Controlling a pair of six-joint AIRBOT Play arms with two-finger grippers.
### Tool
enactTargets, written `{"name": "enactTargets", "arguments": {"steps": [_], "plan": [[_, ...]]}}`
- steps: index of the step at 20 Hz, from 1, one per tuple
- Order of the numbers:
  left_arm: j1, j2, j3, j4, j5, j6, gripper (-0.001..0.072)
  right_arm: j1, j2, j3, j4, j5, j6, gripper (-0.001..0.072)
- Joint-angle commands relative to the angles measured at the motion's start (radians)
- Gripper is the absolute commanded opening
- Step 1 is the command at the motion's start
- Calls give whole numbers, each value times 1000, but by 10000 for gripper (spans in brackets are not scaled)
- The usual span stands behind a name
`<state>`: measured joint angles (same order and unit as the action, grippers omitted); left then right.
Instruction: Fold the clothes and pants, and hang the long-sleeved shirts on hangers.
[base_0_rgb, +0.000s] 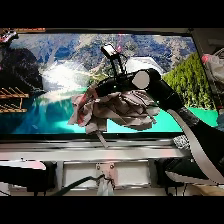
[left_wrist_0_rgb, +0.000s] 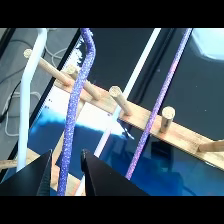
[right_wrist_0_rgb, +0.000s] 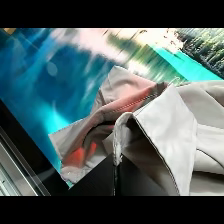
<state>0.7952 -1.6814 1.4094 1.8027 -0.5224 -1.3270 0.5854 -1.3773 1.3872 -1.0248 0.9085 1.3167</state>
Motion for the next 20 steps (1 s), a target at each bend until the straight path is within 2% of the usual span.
{"name": "enactTargets", "arguments": {"steps": [1, 2, 3, 5, 14, 16, 20], "plan": [[5, -2, 1, 0, 6, 1, 191, 1, 0, 0, 0, -2, 4, 31], [7, -1, 1, -1, 5, 0, 98, 1, 0, 0, 0, -3, 4, 31], [7, -2, 1, -4, 6, 1, 93, 1, 0, 0, 0, -5, 4, 31], [7, -1, 1, -29, 7, 1, 22, 0, 0, 0, 0, -12, 4, 31], [-25, 55, 1, -49, 3, 21, 21, 0, 0, 0, -1, -12, 3, 31], [-37, 95, 1, -49, -16, 64, 21, 0, 0, 0, -1, -18, 2, 31], [-86, 224, 1, -77, -21, 49, 20, 0, 0, 0, -5, -52, -2, 31]]}}
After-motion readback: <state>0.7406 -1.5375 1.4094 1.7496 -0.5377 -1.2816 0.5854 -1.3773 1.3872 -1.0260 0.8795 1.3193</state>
